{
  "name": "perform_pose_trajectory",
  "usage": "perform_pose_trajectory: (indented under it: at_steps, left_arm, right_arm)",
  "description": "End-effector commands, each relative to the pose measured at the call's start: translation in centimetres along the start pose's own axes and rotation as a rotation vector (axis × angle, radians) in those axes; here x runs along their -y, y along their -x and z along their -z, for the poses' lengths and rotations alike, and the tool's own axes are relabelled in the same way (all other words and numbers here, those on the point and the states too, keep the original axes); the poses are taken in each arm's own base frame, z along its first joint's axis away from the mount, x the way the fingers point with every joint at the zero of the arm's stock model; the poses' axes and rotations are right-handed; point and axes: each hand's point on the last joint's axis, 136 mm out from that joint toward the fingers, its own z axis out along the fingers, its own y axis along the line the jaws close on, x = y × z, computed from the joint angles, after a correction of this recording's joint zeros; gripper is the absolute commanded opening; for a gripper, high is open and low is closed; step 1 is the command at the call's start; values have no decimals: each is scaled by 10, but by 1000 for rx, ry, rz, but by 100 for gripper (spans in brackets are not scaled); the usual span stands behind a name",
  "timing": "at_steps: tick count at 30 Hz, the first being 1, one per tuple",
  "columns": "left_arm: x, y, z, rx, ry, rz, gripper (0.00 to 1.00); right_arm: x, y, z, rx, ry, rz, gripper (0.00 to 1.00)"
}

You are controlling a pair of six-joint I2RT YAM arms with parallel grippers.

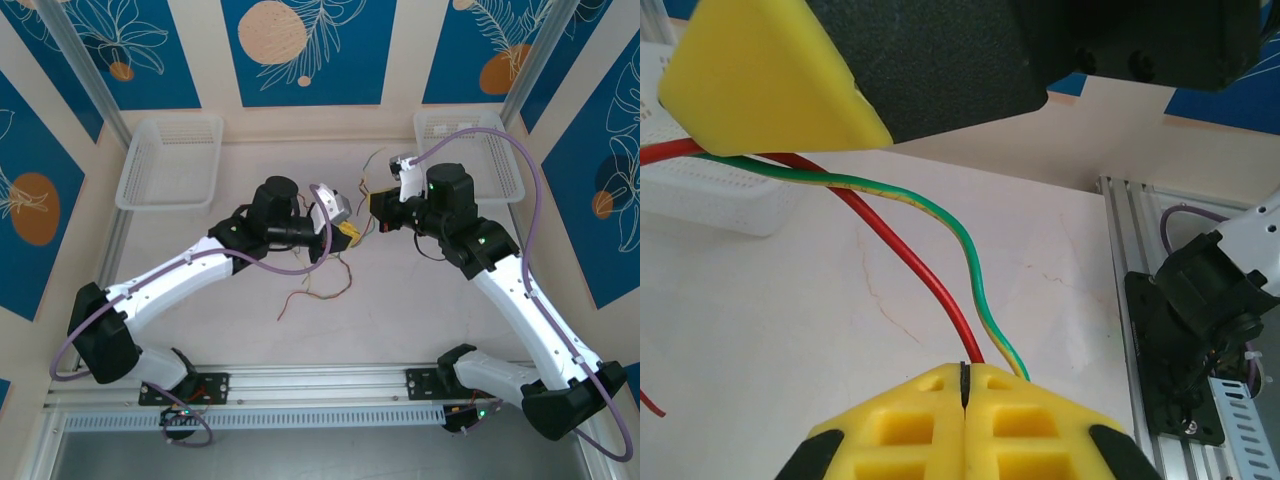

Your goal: Untangle the cables

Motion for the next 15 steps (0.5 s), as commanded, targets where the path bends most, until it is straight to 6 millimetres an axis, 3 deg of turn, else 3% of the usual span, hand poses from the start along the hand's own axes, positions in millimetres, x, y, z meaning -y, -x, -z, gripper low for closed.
perform_pose_trajectory:
  at_steps: [1, 2, 5, 11, 15]
  left_arm:
    - [6, 13, 7, 35, 9, -39, 13]
    - [6, 14, 7, 37, 8, -41, 38]
    - [7, 12, 5, 31, -5, -43, 55]
    - [5, 11, -3, 24, -24, -36, 55]
    - [4, 10, -9, 19, -44, -29, 62]
  right_arm:
    - [-1, 4, 7, 33, -9, 13, 0]
    - [-1, 4, 8, 34, -11, 14, 0]
    - [-3, 3, 8, 33, 0, 10, 0]
    - [-7, 4, 9, 39, 25, 6, 0]
    - [-13, 4, 7, 39, 60, 1, 0]
